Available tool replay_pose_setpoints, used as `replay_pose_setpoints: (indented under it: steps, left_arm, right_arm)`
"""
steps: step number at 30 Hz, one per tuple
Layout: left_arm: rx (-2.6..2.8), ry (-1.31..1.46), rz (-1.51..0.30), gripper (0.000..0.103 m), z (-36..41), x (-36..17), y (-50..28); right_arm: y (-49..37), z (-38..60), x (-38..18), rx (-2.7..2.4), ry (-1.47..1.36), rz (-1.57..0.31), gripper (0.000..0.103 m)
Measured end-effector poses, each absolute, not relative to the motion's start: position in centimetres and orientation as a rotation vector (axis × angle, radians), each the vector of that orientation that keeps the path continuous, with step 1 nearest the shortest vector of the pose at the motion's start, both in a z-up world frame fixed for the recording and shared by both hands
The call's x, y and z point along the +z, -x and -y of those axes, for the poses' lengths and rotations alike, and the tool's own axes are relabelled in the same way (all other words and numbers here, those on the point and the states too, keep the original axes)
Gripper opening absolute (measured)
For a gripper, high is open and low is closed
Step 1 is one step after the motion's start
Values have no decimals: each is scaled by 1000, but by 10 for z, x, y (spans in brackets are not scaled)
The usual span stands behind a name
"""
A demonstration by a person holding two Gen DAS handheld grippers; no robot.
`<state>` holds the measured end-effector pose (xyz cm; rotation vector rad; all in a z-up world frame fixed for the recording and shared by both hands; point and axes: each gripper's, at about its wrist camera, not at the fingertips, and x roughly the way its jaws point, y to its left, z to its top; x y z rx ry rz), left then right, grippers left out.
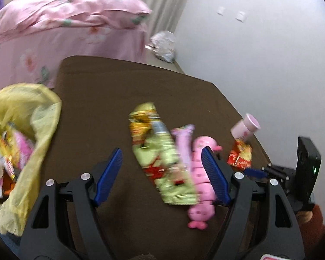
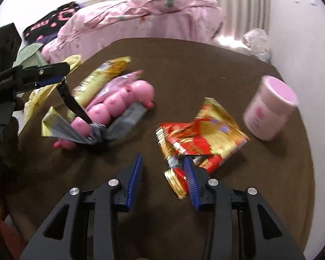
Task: Collect trash
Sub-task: 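Reach both tools back toward the remaining wrappers and pink toy on the table, then grasp the silver-black wrapper with the left tool while the right tool grasps the red-gold candy bag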
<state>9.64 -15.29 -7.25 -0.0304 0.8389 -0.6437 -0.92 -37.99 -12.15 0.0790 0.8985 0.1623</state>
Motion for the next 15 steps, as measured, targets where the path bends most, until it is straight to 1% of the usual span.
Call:
replay_pose_setpoints:
  steps: [4, 7, 11, 15]
  left_arm:
    - [-653, -106, -817, 71, 184, -74, -87]
    - [-618, -170, -828, 71, 191, -82, -85]
    - [-503, -187, -834, 71, 168, -90, -93]
    - [-407, -106, -838, 71, 131, -86, -107]
  right_arm:
    - [25, 399, -106, 110, -181, -826, 37]
    - [29, 400, -102, 80, -155, -815, 38]
    - [28, 400, -104, 36, -98, -820, 38]
    - [31, 406, -96, 74, -127, -783, 38]
